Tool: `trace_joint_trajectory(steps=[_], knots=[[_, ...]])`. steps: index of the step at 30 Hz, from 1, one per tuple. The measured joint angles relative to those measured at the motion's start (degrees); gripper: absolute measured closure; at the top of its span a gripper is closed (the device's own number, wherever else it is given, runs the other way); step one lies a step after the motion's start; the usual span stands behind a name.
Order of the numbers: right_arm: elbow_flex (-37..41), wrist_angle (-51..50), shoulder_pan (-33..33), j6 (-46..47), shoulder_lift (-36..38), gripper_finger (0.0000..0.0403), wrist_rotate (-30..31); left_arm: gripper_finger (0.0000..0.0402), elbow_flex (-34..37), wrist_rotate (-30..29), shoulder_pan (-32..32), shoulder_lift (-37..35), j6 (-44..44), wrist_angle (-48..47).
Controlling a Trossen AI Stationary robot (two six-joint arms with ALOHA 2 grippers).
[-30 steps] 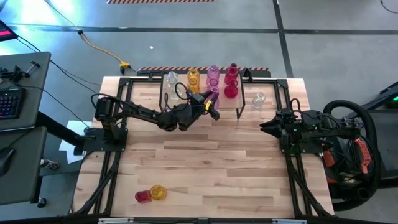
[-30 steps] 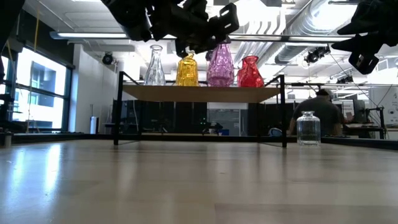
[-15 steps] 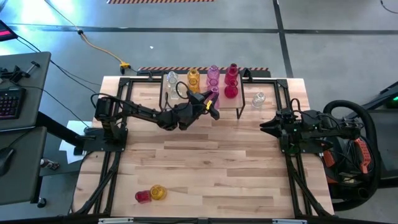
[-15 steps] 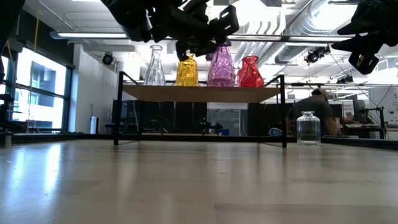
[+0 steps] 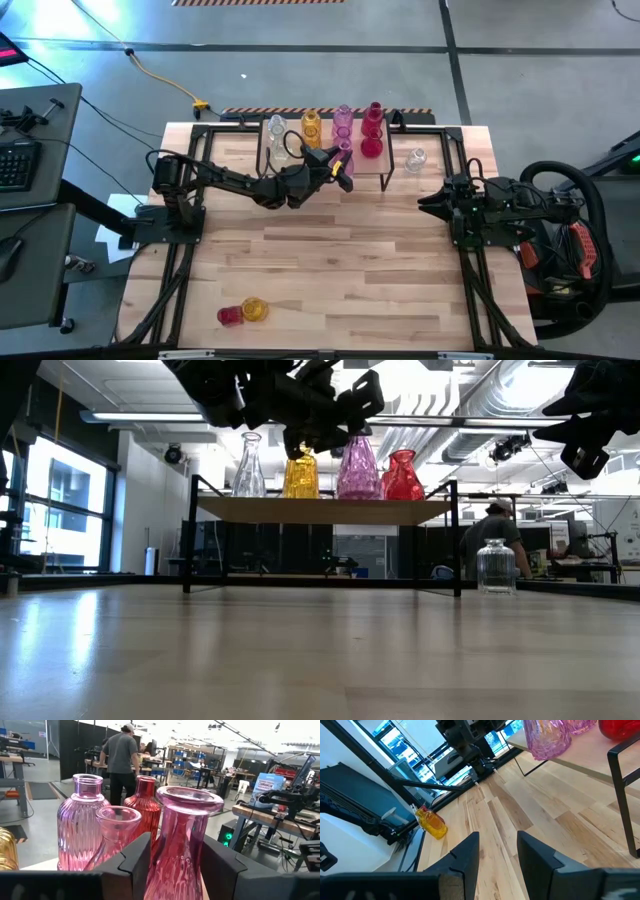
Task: Sort vases onto shelf
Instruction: Put the violet vase aligned with the other violet vases on the shelf
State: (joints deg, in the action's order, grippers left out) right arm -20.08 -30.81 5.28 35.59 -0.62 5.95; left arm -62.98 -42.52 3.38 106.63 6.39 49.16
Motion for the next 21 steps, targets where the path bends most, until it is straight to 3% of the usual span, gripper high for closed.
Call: trace_joint_trajectory(steps=[10, 21], knots=[[0.0, 0.0, 0.0, 0.0, 0.0, 0.0289, 0.0, 0.0228, 0.0, -1.0, 0.0, 0.0, -0.4, -0.1], [0.0, 0.0, 0.0, 0.0, 0.0, 0.0289, 0.0, 0.0222, 0.0, -0.2, 1.1, 0.0, 0.0, -0.4]])
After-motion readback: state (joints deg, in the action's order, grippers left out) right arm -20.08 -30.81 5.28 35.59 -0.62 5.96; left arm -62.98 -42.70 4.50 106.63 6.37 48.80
